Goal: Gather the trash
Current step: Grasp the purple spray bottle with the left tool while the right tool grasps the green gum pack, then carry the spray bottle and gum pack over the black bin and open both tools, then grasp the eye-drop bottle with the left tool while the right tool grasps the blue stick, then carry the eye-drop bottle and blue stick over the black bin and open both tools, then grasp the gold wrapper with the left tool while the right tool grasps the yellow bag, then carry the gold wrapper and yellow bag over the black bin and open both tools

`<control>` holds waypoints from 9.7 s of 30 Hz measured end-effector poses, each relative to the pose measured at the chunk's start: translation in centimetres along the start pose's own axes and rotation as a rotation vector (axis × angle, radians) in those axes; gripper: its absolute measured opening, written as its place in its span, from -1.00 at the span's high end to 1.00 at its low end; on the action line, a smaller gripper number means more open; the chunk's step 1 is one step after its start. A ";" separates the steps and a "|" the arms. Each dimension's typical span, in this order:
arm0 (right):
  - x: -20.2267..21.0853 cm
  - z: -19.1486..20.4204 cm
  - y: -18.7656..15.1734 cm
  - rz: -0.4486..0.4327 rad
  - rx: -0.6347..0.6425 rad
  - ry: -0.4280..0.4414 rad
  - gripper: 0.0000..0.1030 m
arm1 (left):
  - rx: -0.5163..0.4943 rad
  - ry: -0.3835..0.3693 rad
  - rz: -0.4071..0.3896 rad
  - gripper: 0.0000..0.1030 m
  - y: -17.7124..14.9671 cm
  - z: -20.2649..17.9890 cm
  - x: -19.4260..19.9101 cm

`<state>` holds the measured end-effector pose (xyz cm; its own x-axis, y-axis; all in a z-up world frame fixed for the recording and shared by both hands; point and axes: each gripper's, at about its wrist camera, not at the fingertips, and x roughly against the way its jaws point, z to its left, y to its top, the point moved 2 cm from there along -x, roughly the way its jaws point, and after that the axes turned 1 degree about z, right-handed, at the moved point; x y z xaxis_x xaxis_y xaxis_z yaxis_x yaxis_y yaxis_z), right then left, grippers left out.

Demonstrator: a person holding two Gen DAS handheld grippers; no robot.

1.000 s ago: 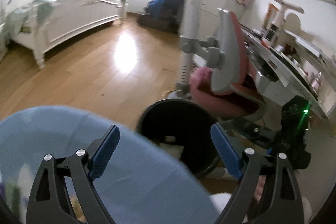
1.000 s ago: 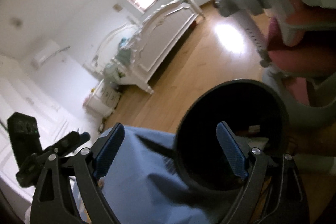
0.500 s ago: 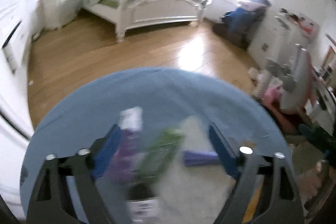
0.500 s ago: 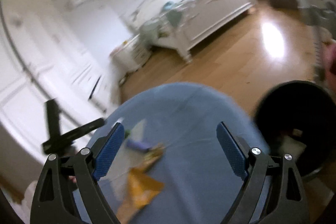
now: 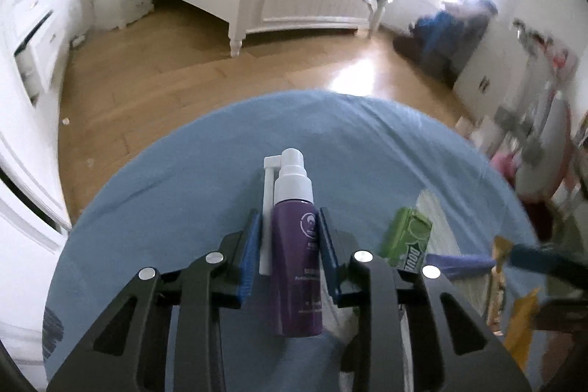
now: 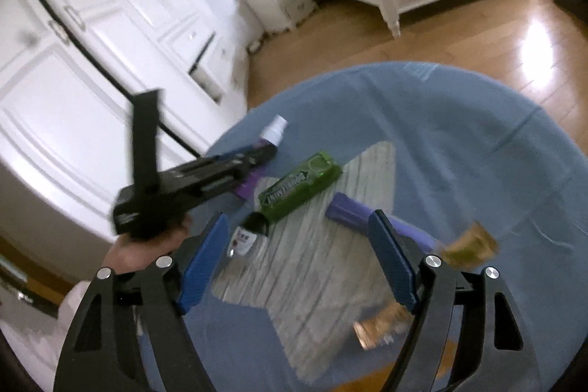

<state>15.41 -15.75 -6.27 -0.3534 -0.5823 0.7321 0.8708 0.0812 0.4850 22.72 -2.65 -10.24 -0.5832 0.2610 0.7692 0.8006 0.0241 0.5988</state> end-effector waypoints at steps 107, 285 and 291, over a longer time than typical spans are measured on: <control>22.4 -24.5 -12.5 -0.564 -0.368 -0.269 -0.59 | -0.526 -0.300 -0.222 -0.73 -2.4 -33.9 6.6; 30.4 -21.7 -12.0 -0.799 -0.185 -0.438 0.76 | -0.444 -0.498 -0.124 0.69 1.5 -36.9 4.6; 30.1 -25.9 -11.8 -0.779 -0.208 -0.527 0.76 | -0.511 -0.515 -0.068 0.69 1.2 -42.5 -0.4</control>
<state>3.39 -55.13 -2.35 -0.9222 0.0303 0.3854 0.3516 -0.3488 0.8687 18.09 -43.78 -0.34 -0.3900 0.6988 0.5996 0.5275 -0.3641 0.7676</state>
